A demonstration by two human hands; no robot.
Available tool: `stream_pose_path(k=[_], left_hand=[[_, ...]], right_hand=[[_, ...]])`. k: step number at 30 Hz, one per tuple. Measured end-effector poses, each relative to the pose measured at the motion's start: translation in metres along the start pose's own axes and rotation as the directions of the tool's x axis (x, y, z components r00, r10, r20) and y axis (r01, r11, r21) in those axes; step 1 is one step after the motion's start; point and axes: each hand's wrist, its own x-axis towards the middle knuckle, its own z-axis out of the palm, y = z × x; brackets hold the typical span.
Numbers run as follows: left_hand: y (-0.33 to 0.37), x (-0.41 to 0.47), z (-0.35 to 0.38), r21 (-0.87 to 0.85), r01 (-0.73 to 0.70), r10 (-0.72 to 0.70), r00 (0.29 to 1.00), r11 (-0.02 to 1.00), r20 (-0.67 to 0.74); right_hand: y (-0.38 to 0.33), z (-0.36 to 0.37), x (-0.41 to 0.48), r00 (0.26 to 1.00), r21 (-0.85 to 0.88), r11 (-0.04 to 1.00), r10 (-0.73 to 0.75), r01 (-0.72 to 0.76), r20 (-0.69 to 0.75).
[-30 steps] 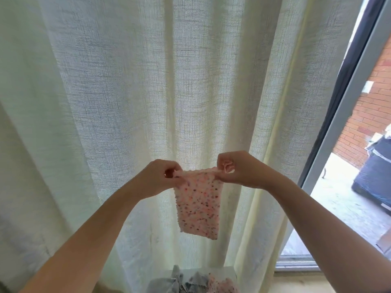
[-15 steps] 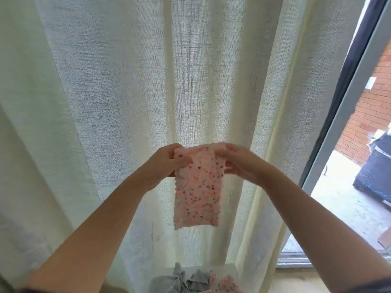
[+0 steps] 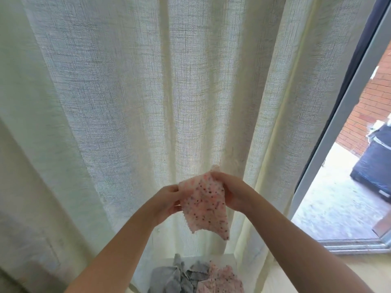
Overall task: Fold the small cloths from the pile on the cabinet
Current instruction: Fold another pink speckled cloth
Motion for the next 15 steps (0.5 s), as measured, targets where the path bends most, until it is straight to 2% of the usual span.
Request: stream_pose_path(k=[2, 5, 7, 9, 11, 13, 15], left_hand=[[-0.002, 0.000, 0.002, -0.031, -0.031, 0.030, 0.999, 0.999, -0.032], [-0.002, -0.001, 0.003, 0.010, -0.037, 0.038, 0.992, 0.999, -0.121], [-0.005, -0.002, 0.000, 0.002, -0.031, 0.031, 0.986, 1.000, -0.163], [-0.010, -0.004, -0.003, 0.025, -0.036, 0.039, 0.992, 0.999, -0.116], [-0.017, -0.004, -0.007, 0.111, -0.013, 0.021, 0.997, 0.994, -0.077], [-0.022, -0.003, -0.008, 0.187, -0.001, 0.026, 0.991, 0.982, -0.135], [-0.027, -0.001, -0.008, 0.243, -0.010, 0.072, 0.966, 0.970, -0.247]], right_hand=[[0.009, -0.006, 0.001, 0.996, -0.022, 0.997, 0.081, -0.080, 0.036], [0.029, -0.011, -0.002, 0.986, -0.074, 0.987, 0.148, -0.143, 0.072], [0.039, -0.011, -0.002, 0.991, -0.027, 0.993, 0.119, -0.118, 0.062], [0.043, -0.010, -0.002, 0.996, 0.010, 0.997, 0.082, -0.082, 0.024], [0.047, -0.012, -0.001, 0.998, -0.025, 0.998, 0.056, -0.056, 0.012], [0.051, -0.013, -0.004, 0.999, -0.119, 0.992, 0.039, -0.038, 0.007], [0.053, -0.011, -0.008, 0.998, -0.199, 0.980, -0.002, -0.009, -0.057]])
